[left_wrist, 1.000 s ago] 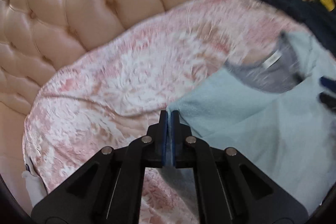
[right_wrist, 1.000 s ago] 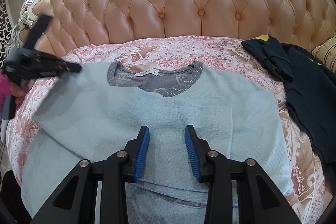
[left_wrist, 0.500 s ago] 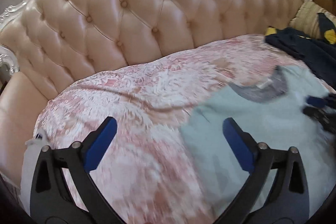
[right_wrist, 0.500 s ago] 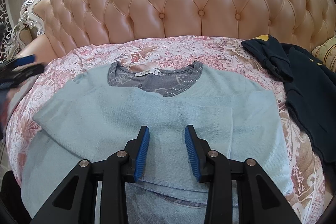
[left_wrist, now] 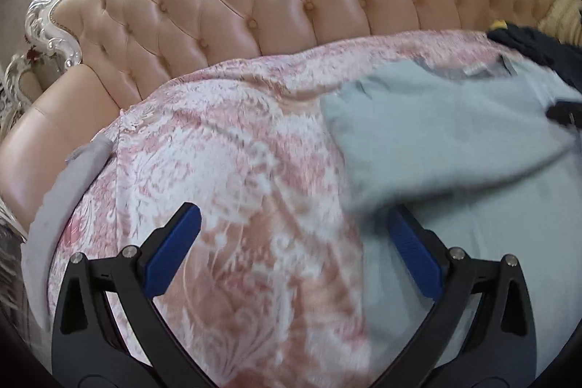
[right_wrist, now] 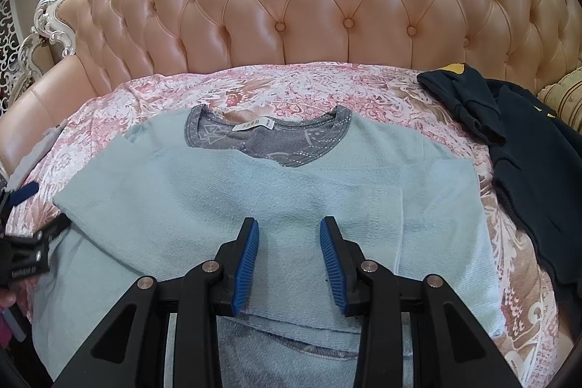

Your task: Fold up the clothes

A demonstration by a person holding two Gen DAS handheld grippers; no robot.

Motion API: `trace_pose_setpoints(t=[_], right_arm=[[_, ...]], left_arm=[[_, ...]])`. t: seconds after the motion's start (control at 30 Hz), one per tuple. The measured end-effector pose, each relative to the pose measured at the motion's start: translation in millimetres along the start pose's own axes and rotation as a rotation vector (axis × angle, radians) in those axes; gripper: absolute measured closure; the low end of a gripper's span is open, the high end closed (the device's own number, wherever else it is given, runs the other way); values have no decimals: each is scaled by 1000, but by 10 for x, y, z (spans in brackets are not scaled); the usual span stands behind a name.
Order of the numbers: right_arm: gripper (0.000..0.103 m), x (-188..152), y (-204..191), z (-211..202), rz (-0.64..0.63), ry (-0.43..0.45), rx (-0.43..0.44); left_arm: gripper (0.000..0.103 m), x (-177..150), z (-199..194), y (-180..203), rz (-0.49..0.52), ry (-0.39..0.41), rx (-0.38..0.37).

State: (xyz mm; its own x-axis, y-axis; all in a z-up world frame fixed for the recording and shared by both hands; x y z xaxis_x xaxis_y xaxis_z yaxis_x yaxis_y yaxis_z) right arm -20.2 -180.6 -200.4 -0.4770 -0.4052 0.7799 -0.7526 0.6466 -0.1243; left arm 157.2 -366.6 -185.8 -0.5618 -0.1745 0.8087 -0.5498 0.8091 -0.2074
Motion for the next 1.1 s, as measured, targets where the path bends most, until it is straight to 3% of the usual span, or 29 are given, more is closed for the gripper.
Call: trace_pose_setpoints(t=[0.1,0.27,0.43,0.53,0.73,0.83,1.1], right_arm=[[66,1,5,4,0,0,1],[66,0,12,6,3,0,4],[66,-1,8,4,1,0,2],[66,0,10,3,-1,0,1],[66,0,8,3,-2,-1,0],[66,-1,0,0,-5,-1,-1],[66,4,-12,6,-12,-3,-8]], left_arm=[[0,-36,118,5,16,-37,86],[0,-97,206,-77,-29,-69,116],[0,-19,43,-135,-68,-80,23],[0,22,-101,-152,-34,-70,-5],[0,1,-419,-198,74,-60,39],[0,6,-493,-261,57,-59,42],[0,308,-305,115,54,-7,-28]])
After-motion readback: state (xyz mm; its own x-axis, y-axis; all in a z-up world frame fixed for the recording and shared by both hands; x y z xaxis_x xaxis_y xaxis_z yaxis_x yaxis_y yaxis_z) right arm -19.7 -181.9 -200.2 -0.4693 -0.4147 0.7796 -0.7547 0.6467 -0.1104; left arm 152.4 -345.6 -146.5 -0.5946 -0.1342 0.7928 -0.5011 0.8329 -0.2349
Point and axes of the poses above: each gripper's, at about its wrist camera, not at the fingertips, and z roughly the way its jaws point, y to its right, x to its top, the point moved 2 cm from there along z, roughly the way its jaws point, and after that the axes turned 11 degrees about y, right-handed, at the moved point
